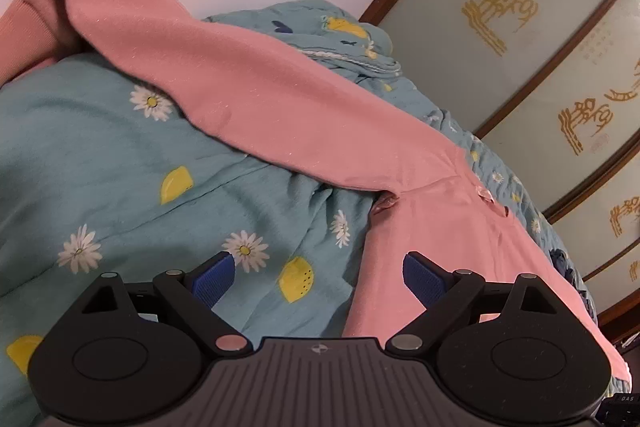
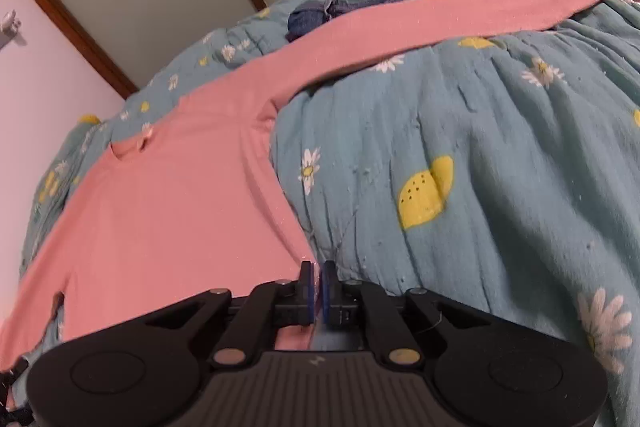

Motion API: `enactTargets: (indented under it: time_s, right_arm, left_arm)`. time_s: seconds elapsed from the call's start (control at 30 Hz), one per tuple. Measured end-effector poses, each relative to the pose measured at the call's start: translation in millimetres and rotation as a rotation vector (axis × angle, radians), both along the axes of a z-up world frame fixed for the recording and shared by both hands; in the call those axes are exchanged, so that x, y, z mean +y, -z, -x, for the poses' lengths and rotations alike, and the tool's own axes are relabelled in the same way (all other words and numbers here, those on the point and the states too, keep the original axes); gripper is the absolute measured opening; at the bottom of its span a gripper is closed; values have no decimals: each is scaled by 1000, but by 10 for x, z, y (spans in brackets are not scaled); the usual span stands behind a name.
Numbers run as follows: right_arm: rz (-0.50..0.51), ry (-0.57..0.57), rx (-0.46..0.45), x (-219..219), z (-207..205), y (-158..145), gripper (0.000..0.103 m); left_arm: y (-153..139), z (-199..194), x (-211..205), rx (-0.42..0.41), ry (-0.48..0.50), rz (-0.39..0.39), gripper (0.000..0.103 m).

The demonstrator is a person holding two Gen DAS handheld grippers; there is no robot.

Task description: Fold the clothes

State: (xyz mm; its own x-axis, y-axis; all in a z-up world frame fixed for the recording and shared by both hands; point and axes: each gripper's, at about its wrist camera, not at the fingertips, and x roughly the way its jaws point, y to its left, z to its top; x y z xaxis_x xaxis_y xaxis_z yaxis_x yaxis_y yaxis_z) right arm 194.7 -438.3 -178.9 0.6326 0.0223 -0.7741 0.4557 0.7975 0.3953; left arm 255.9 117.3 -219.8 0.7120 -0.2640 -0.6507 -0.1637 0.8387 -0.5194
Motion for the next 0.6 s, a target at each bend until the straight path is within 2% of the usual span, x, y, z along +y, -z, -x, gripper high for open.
enactTargets:
  time_s: [0.1, 0.2, 0.33, 0.4, 0.43, 0.53, 0.6]
  right_arm:
    - [-3, 17, -92, -61, -136, -191, 17]
    - [-38, 48, -149, -144, -324, -312, 17]
    - [-104, 83, -108, -210, -757, -257, 18]
    - [-124, 103, -82, -234, -912, -155, 32]
    - [-125, 121, -67, -247, -963, -98, 34]
    - [-134, 173, -28, -315, -1092, 103, 35]
    - [-177, 179, -55, -360, -1118, 184, 35]
  left_arm:
    - [8, 7, 30, 5, -16, 22, 92]
    - [10, -30, 2, 4, -16, -4, 92]
    - [18, -90, -90, -7, 19, -47, 92]
    - [35, -118, -129, -9, 40, -63, 92]
    - [45, -131, -147, -9, 47, -70, 92]
    - [71, -166, -178, -6, 60, -79, 92]
    - [92, -201, -185, -2, 65, -74, 92]
